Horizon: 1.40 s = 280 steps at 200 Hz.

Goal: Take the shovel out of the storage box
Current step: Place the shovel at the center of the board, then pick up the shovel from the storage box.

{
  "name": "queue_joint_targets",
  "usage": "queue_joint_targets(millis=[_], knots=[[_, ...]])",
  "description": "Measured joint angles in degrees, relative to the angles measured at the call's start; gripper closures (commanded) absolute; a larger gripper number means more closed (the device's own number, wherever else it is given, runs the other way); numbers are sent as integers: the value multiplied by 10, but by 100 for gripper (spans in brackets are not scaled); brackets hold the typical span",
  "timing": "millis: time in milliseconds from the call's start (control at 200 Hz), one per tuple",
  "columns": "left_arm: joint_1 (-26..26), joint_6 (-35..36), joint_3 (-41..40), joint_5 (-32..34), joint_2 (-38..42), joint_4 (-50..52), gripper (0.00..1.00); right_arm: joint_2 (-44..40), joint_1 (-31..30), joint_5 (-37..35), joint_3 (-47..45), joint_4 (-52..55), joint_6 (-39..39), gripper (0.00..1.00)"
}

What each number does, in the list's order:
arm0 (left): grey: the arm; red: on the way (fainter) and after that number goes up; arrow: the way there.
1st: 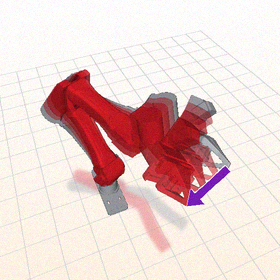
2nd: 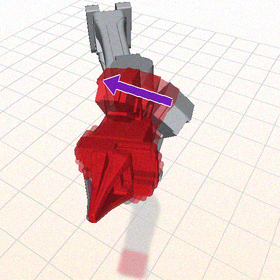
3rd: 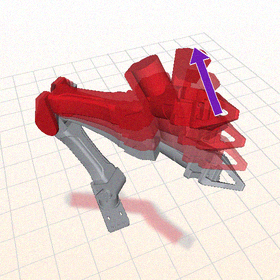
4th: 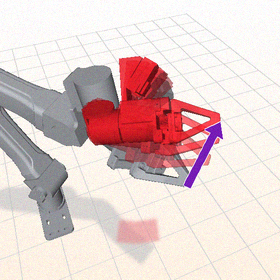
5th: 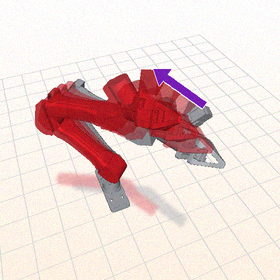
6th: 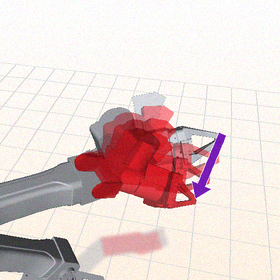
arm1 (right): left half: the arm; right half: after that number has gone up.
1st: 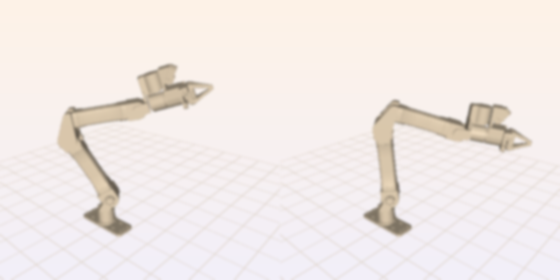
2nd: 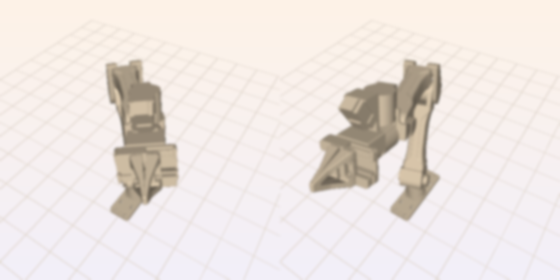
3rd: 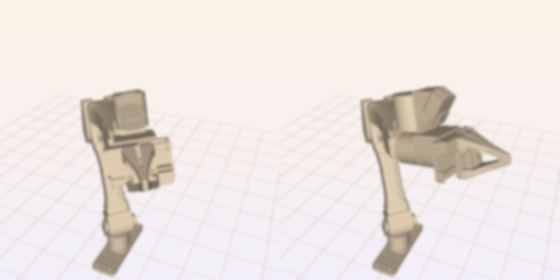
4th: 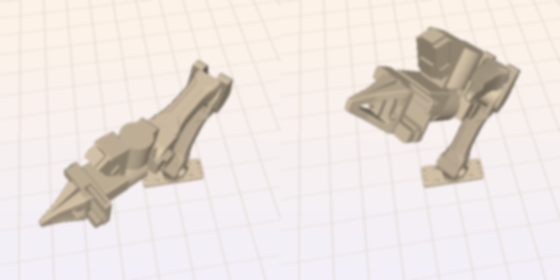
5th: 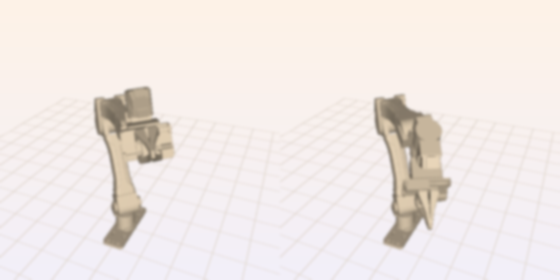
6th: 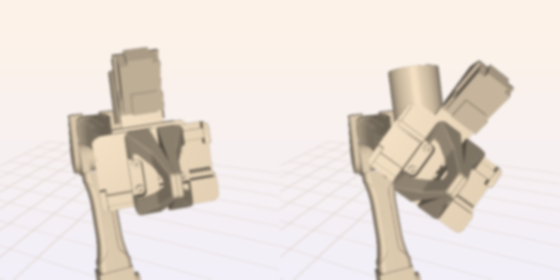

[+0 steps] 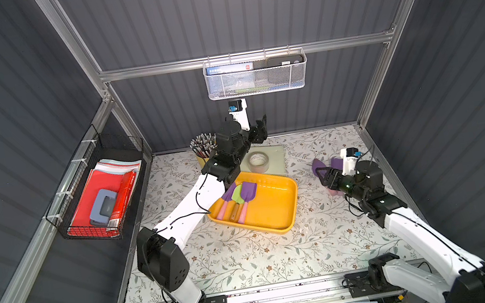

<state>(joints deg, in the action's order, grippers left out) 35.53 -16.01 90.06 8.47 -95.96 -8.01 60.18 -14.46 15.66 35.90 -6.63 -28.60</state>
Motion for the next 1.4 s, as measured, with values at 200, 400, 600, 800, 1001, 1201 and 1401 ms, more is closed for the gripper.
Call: queue_joint_targets(millis=[200, 400, 600, 800, 1001, 1201, 1401], knots=[[-26, -3, -121, 14, -17, 26, 33, 170, -53, 83, 13, -78, -20, 36], [-49, -14, -187, 10, -17, 23, 33, 265, -104, 126, 68, -123, -30, 37], [-47, -18, -208, 8, -7, 3, 32, 376, -134, 152, 133, -177, -28, 37], [-56, -19, -264, -11, 37, -19, 29, 490, -135, 180, 169, -227, -39, 38], [-79, -22, -303, -51, 108, -45, 26, 566, -142, 193, 210, -230, -46, 39], [-87, -23, -306, -63, 129, -63, 26, 592, -164, 197, 247, -236, -48, 39], [-87, -23, -311, -66, 127, -62, 26, 614, -179, 201, 270, -242, -48, 40]])
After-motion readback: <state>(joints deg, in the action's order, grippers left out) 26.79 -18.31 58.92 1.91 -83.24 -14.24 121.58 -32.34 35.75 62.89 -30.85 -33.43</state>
